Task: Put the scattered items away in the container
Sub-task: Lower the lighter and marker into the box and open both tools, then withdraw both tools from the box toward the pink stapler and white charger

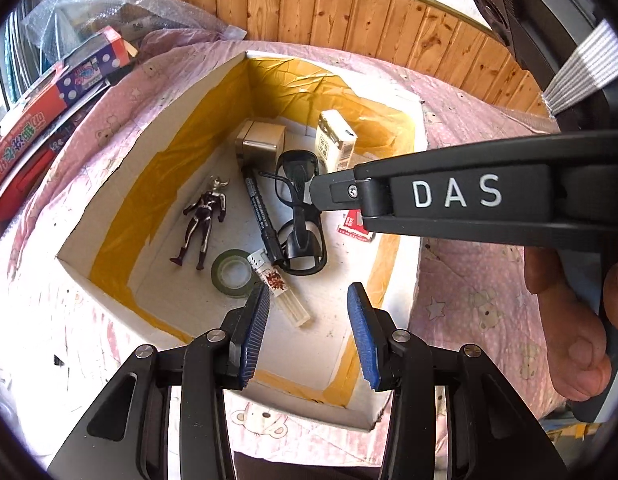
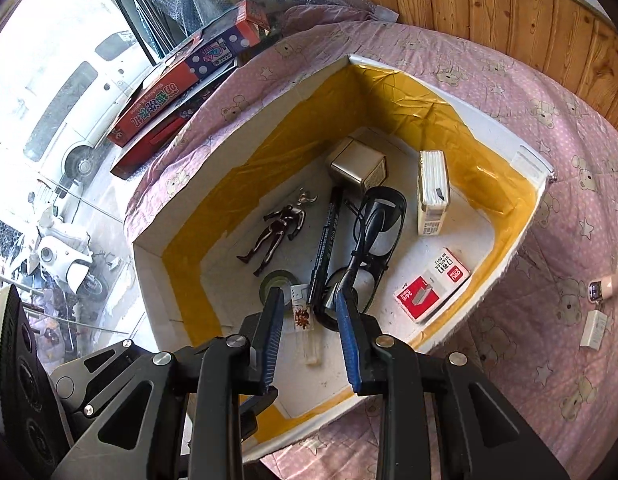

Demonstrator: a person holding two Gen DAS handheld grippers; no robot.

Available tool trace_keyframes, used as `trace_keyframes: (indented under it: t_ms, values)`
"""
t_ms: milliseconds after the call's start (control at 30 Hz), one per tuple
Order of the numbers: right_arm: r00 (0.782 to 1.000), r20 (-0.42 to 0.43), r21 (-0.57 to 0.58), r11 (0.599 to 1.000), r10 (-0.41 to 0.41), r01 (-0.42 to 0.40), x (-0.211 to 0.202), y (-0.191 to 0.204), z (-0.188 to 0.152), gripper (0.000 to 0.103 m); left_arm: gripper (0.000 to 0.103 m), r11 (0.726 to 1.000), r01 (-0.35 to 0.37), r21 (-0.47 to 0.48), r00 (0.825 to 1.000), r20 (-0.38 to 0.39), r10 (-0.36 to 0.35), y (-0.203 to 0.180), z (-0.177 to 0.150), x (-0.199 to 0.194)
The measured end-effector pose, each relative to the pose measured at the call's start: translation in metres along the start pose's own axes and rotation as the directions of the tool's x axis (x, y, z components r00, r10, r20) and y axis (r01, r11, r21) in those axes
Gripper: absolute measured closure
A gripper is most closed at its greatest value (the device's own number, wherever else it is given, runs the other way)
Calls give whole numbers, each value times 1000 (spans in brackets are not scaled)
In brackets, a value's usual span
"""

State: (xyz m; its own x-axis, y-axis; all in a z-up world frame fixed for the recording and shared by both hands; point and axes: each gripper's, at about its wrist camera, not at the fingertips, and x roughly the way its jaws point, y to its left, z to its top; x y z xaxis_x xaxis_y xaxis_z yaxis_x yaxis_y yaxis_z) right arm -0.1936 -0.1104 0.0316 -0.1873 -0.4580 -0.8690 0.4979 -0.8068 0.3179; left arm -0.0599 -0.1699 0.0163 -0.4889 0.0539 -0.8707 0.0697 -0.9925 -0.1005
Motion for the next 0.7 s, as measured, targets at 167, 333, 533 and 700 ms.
trace_keyframes:
  t_ms: [167,333,533,700]
  values:
    - [998,61,-13,999,31,-30,-23,8,-18,74,60,999,-34,-2,998,45,34,-1,-9,-19]
    - [993,108,-33,999,44,-40,-42,17,-34,74,60,998,-59,-29,993,102,61,5,-15,-38]
    - [985,158,-14,997,76,-74,-59,16,-61,74,60,996,-75,-49,986,148,81,4,-24,-59]
    - [978,194,-5,997,81,-81,-69,12,-89,74,60,997,-76,-28,983,163,79,-8,-35,-68]
